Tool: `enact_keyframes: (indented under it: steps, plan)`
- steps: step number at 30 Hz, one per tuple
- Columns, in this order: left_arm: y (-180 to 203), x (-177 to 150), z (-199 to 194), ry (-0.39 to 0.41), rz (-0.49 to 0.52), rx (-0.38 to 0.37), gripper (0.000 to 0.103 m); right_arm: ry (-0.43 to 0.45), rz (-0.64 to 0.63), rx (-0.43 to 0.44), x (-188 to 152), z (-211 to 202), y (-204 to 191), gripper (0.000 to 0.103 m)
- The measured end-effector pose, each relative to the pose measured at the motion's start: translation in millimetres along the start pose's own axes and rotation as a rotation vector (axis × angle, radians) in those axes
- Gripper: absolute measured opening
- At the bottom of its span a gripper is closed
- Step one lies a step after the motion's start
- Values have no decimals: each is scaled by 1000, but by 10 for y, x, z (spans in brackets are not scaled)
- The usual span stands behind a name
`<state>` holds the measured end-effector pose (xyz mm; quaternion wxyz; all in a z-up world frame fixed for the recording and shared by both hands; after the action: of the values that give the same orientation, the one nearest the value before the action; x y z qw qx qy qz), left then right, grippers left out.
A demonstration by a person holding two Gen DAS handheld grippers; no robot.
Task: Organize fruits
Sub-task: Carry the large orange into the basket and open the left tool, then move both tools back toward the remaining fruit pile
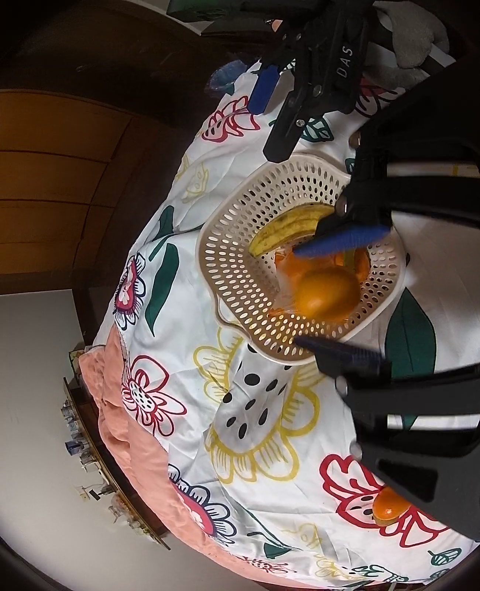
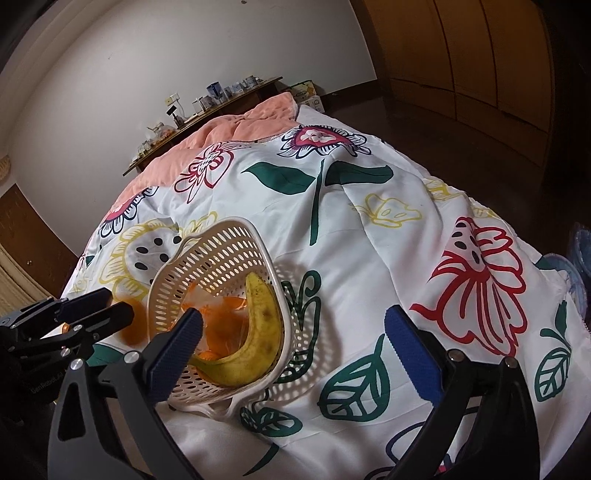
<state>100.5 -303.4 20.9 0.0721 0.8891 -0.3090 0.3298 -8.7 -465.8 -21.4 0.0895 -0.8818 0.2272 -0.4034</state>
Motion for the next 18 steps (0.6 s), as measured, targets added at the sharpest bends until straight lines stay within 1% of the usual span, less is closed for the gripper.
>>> enact_keyframes:
  steps: [1,2,9,12,18]
  plan:
    - [-7,1,-9,5,-3,1,63,0,-1,0,1,0,-3,98]
    - [-7,2,-15,7,-5,1,64,-1,-2,1,0,-6,-9,98]
    - [-52,-5,-38,8,-27,1,65,-1,-9,5,-4,-12,-44,98]
    - [-72,-13,-65,15,-38,1,69,3,-13,6,-11,-25,-71,98]
    - [-126,-43,-138,26,-60,-4,71,2,-26,9,-31,-38,-144,98]
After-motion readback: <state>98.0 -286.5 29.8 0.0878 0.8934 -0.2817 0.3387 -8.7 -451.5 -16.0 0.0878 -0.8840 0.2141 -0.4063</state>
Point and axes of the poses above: each gripper's, at about its wrist camera, not at the fingertips, and z roughly the way its jaws point, y to its right, x to its top, the point moved 2 cm from there along z, roughly the way its jaws point, and after that the axes turned 3 degrees about y, right-handed, at the moved point
